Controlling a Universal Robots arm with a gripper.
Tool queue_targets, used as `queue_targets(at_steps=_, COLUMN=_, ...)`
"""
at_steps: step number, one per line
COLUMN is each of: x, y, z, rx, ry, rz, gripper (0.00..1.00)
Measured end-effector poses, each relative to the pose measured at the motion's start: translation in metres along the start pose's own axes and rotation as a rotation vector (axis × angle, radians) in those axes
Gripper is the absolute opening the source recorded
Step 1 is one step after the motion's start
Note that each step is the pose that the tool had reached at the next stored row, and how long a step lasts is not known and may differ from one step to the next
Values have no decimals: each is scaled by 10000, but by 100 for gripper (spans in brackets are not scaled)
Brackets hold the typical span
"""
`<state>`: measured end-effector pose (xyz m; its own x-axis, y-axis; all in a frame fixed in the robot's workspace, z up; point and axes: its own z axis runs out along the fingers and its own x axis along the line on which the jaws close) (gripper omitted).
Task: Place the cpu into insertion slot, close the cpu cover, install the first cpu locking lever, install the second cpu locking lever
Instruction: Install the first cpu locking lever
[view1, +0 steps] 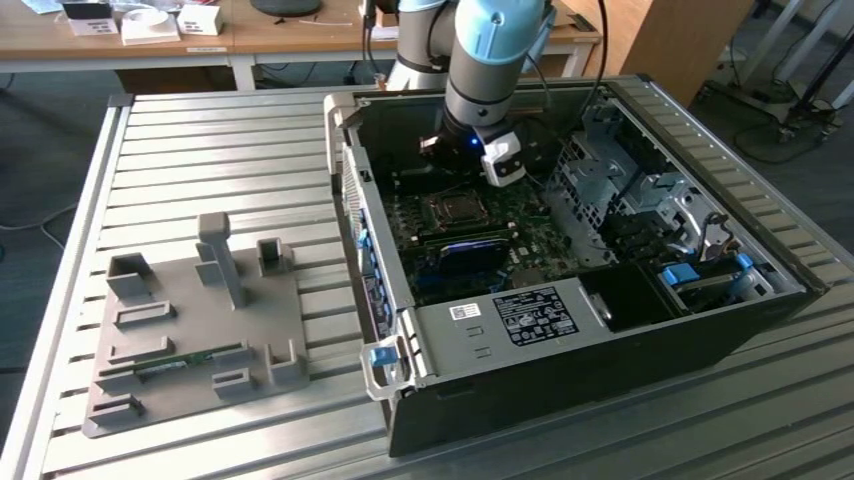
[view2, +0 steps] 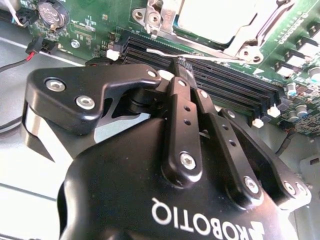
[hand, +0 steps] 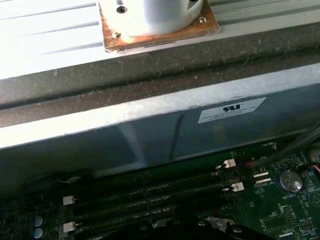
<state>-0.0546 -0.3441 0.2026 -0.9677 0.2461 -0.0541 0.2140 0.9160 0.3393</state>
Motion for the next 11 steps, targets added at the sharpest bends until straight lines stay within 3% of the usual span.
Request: queue_targets(at_steps=11, x=-1, y=-16, z=15, rx=3, ry=1, rz=0, gripper=11)
